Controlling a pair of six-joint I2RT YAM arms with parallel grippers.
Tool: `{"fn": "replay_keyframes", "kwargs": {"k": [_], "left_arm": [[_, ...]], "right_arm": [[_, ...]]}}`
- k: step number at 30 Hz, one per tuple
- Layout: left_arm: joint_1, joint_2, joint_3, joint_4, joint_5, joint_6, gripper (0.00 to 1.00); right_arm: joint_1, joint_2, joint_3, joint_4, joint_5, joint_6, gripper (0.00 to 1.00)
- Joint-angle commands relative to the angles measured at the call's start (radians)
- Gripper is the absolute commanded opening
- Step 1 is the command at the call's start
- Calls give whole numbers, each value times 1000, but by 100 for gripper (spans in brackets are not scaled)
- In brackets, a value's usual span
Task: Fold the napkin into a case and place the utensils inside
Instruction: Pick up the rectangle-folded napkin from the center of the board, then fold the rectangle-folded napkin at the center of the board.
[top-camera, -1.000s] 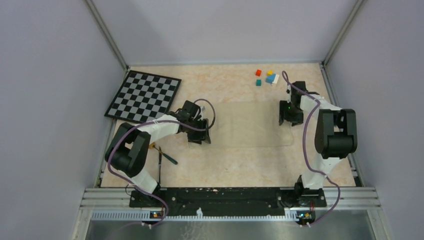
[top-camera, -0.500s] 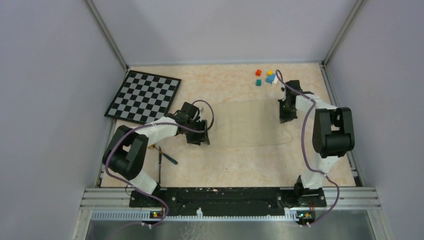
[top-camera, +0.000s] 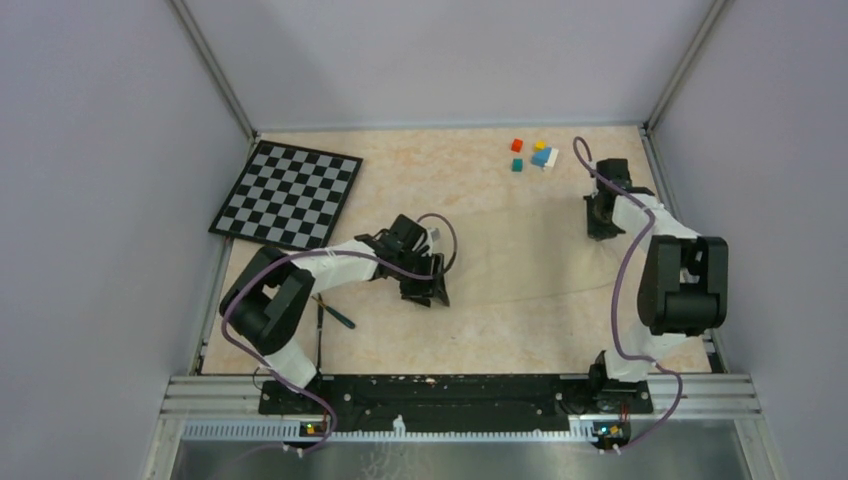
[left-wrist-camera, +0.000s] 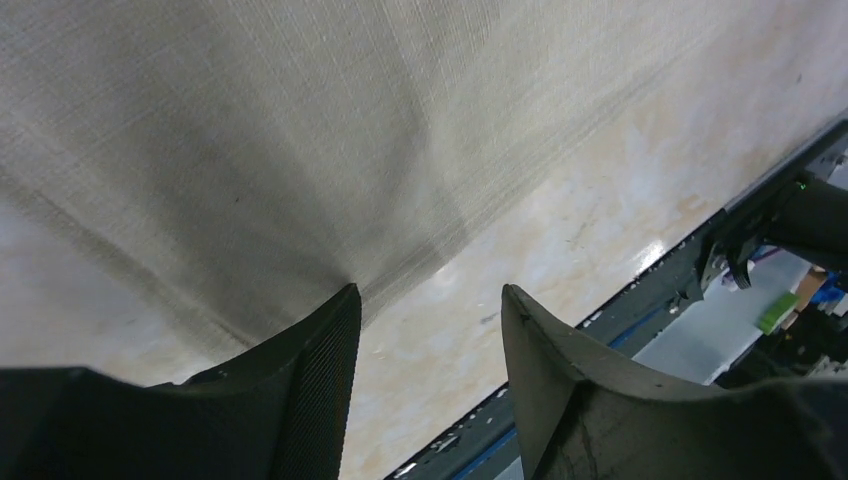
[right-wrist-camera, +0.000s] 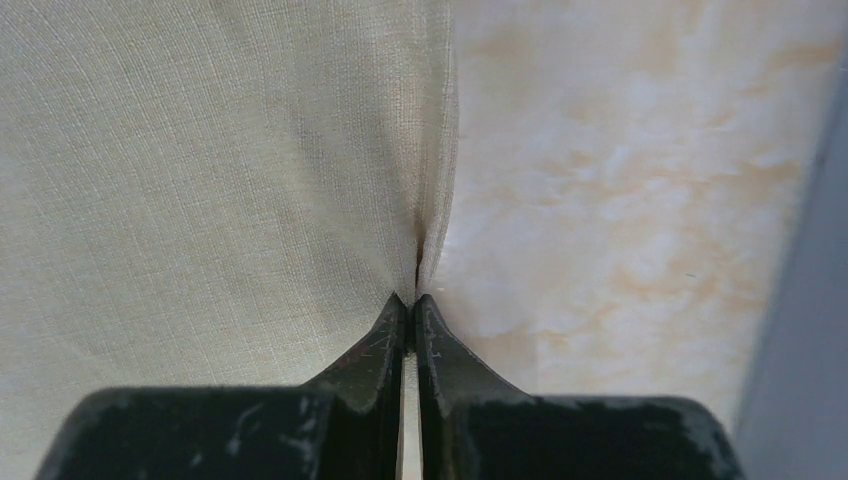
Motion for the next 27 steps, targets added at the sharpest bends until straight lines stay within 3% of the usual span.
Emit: {"fn": "replay_keyframes", "kwargs": {"k": [1,7,10,15,18,27], "left_arm": [[-76,40,130,-5,27,-50,60],[-30,-98,187,-99,5,-6,64],[68,-201,158,-160,3,35,65],[288,-387,80,-251,18,112,67],[365,-466,56,-298,13,133,67],[388,-551,-21,-279,29,92,68]], "right_arm": [[-45,-74,18,8,134,-98,0],[4,-102,38,-57,155,-70,0],[114,-88,56,-109,193,-1,0],[365,-12,109,-220,97,35,0],[525,44,158,-252,49,78,0],[777,254,429,-401,23,196,0]]}}
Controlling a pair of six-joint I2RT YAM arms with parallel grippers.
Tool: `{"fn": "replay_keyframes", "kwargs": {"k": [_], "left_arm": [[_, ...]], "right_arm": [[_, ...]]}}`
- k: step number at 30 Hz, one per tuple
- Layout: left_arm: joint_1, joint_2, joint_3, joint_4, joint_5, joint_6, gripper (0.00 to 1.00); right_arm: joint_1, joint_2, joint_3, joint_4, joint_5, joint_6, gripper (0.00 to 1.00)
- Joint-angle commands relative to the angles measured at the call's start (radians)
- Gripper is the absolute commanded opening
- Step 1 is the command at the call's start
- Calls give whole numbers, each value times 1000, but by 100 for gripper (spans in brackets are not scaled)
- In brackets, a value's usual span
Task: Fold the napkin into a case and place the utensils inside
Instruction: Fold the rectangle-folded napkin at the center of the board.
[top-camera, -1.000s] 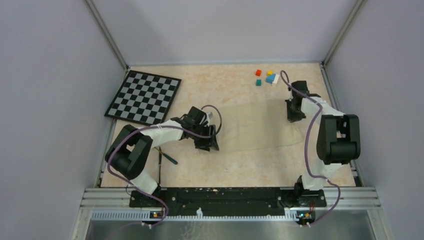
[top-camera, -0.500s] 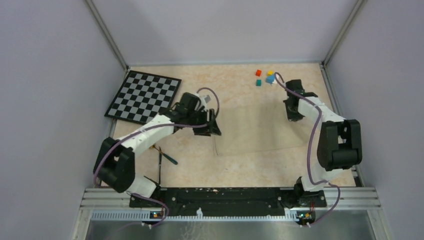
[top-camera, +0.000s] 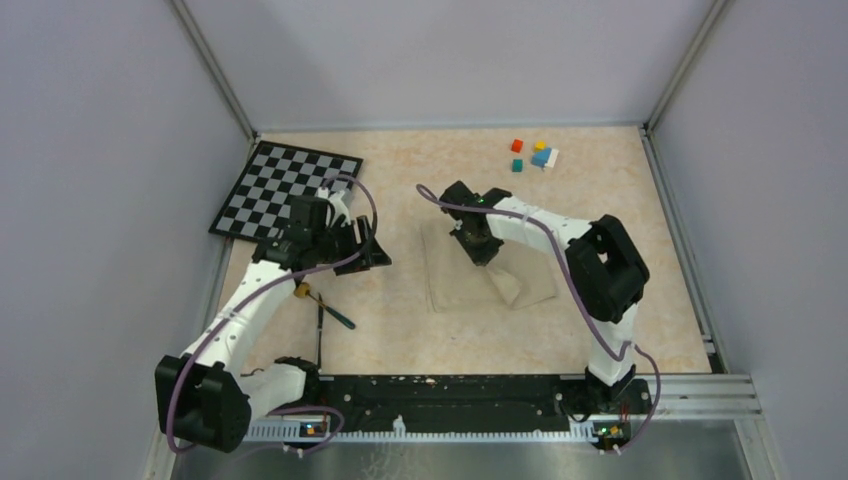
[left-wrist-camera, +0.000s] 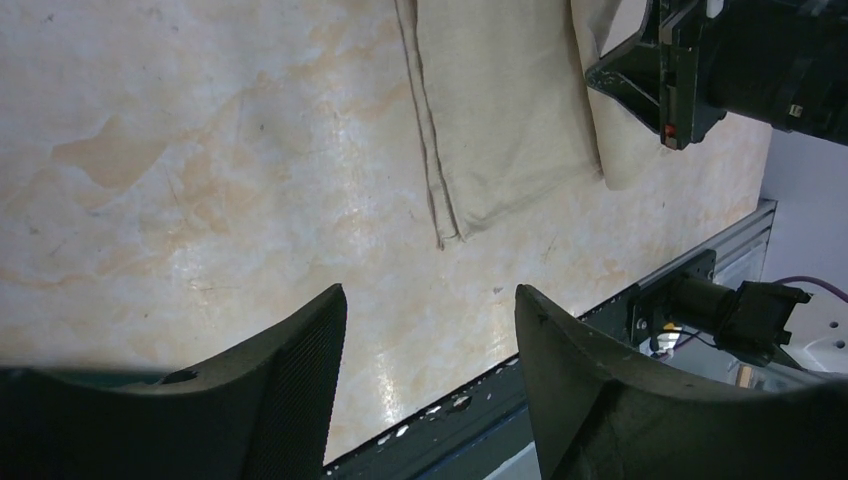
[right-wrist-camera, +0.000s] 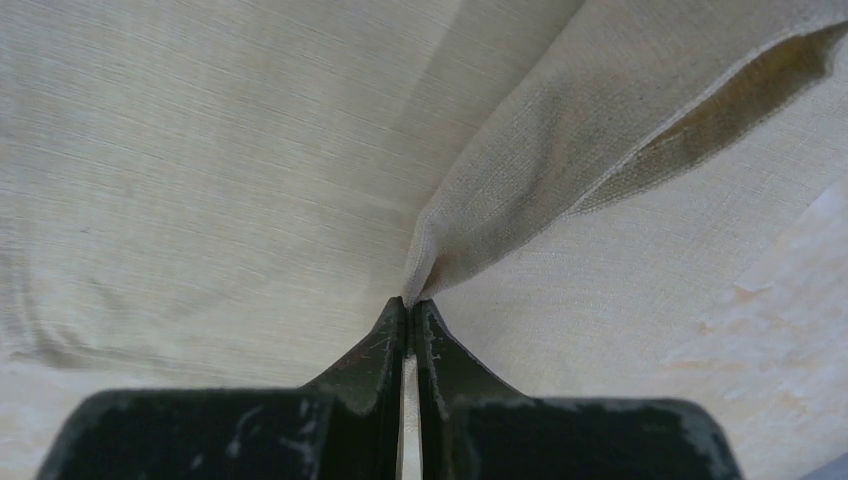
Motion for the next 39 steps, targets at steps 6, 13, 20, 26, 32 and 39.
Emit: {"fn": "replay_keyframes", "kwargs": {"k": [6,13,20,26,32,39], "left_arm": [[5,-31,-75,46,51,-25,68],[5,-28,-99,63,51,-36,68],[5,-46,-117,76,65,-51,68],[5,-53,-124,71,68,-42,68],[5,-57,-116,66,69,-42,68],[5,-65,-126,67,72,-45,68]], "right_arm": [[91,52,198,-100,-75,149,0],[91,58,204,-67,-160,162,0],[91,105,264,-49,-203,225,0],[91,133,290,-43,-197,256,0],[87,148,288,-26,-187,273,0],[72,159,296,-15,-172,290,0]]}}
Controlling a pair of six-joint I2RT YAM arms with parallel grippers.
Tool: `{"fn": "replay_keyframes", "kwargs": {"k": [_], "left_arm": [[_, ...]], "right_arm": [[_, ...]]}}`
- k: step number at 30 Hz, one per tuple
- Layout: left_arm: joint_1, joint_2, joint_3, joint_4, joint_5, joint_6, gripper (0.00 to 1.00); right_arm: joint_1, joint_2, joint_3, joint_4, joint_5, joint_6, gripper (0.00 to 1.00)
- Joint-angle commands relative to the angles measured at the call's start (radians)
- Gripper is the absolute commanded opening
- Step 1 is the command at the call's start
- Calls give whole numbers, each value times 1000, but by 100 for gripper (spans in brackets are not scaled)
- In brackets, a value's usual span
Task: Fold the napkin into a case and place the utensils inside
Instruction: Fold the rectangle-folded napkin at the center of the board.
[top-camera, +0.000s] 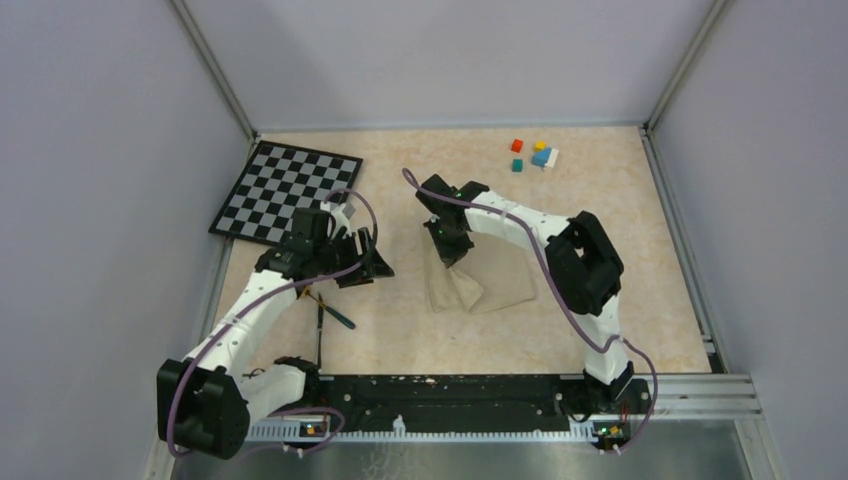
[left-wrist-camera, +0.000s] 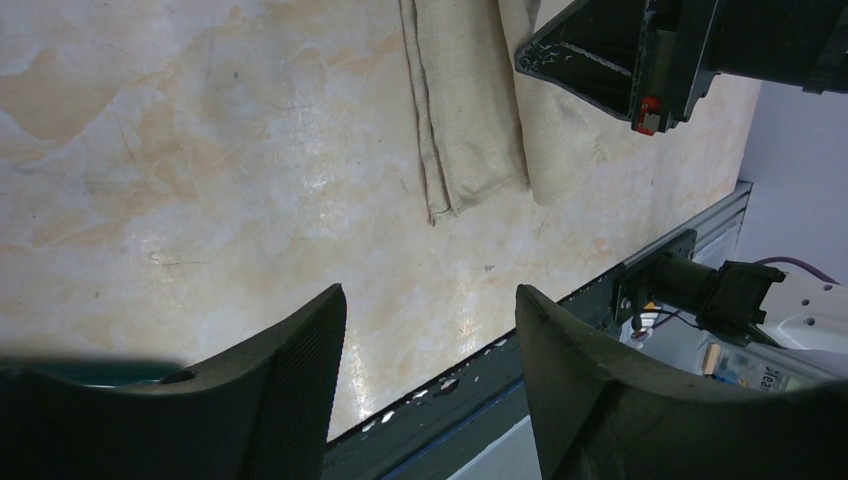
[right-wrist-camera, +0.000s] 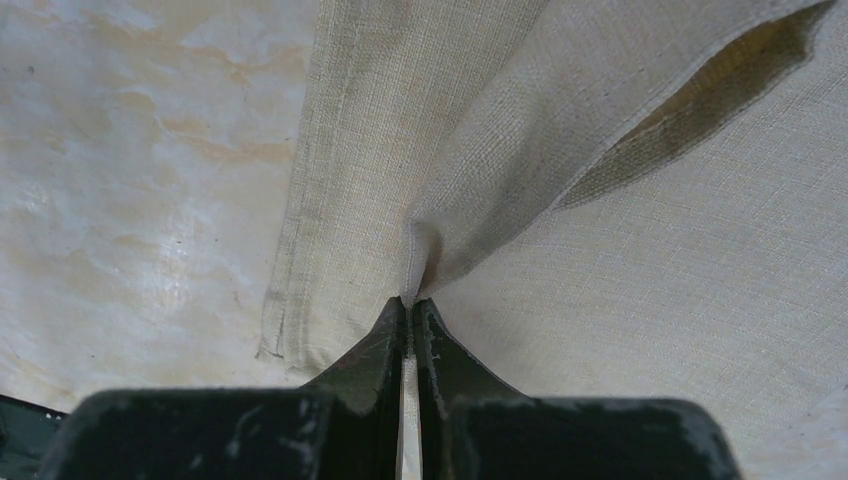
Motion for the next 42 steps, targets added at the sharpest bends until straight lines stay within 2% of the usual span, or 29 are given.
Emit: {"fn": "replay_keyframes", "kwargs": {"k": [1,21,34,42], "left_arm": [[4,-31,-11,29,14,3,68],[4,-44,-38,31,25,3,68],[4,-17,-77,77,79,-11,68],[3,46,-122,163,152,-31,66]], "right_arm": [[-12,6,50,34,9,25,0],[-33,14,78,17,49,58,0],[-47,-17,76,10,58,65,0],[-53,-65,50,11,66,73,0]]}}
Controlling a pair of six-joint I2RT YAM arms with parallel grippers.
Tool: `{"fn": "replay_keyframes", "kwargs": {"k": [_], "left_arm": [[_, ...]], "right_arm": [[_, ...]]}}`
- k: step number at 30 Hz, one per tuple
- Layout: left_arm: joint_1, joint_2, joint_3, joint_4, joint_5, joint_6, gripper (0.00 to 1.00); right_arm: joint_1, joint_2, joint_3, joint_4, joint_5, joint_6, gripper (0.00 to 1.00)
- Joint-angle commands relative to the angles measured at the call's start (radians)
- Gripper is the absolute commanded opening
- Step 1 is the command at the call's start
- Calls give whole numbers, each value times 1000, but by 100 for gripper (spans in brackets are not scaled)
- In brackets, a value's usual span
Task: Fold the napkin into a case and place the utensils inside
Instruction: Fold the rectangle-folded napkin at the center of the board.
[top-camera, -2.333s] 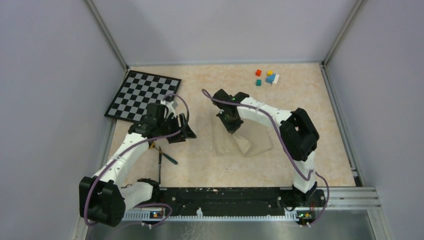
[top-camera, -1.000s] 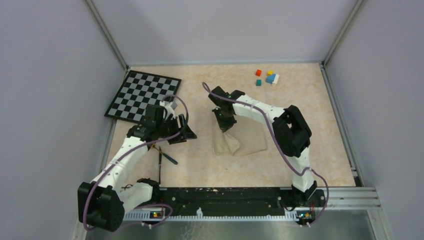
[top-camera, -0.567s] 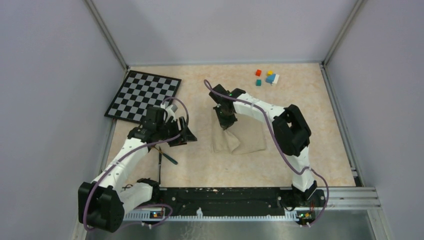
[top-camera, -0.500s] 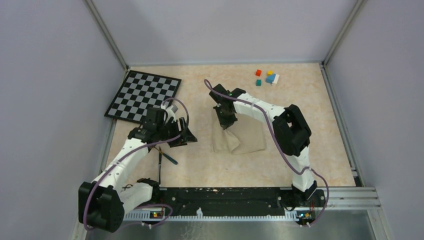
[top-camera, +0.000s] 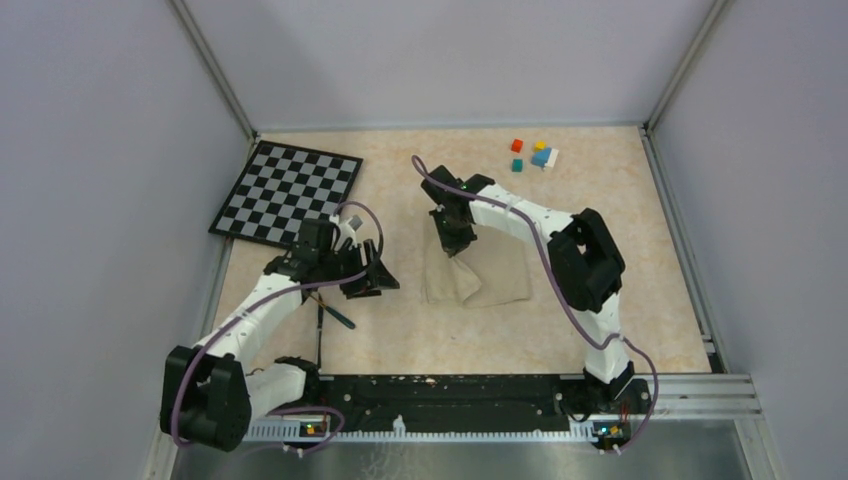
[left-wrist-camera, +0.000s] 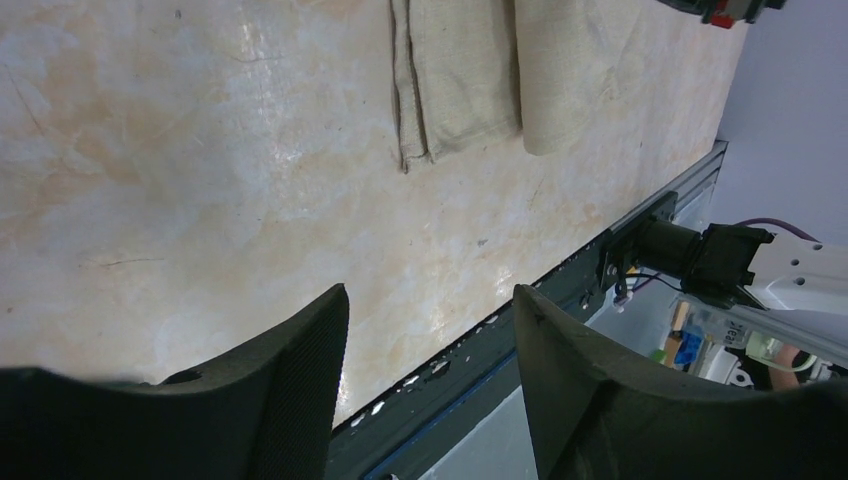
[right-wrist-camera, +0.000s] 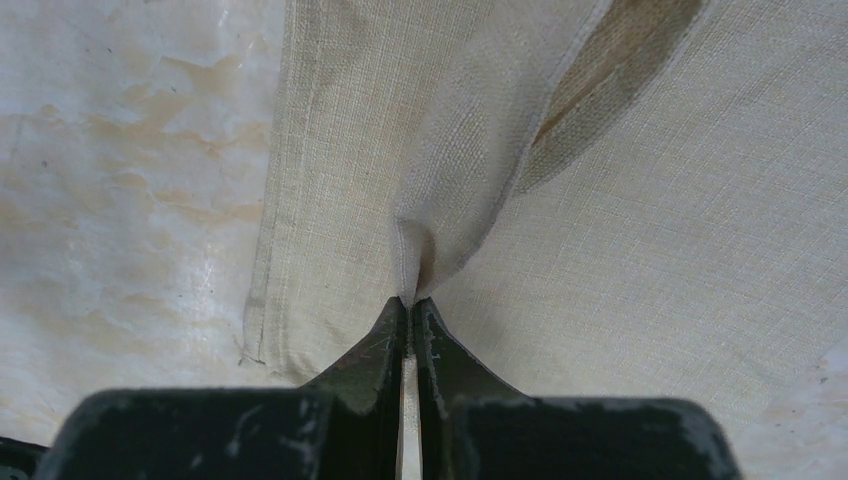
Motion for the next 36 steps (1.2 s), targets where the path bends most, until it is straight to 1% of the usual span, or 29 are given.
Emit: {"fn": "replay_keyframes", "kwargs": {"k": [1,7,23,25,27,28,29,30,31,32,34,36], "left_arm": [[3,24,-26,78,54,-13,66],[4,26,-38,83,48,-12,66],[3,1,-18,42,31,4,66],[3,1,-17,41,29,5,66],[3,2,-16,41,27,7,66],[3,2,-16,41,25,8,66],[3,4,-17,41,25,9,66],[3,5,-17,42,23,11,66],[3,7,-16,39,23,14,66],[3,9,-14,37,23,17,66],[3,6,-9,28,20,22,66],[3,2,-6,29,16,23,66]], "right_arm": [[-14,-84,18,-3,27,15,0],[-27,-93,11,4,28,14,0],[-28,5,21,53,-41,18,1],[-26,12,22,62,-72,17,13],[-28,1,14,85,-159,18,31],[-34,-18,-4,115,-231,16,42],[-48,-53,-40,203,-342,21,48],[-73,-101,-91,254,-444,46,60],[-107,-155,-157,380,-557,82,77],[-144,-216,-223,478,-623,113,80],[-216,-334,-358,633,-698,173,81],[-283,-415,-463,719,-735,180,82]]}}
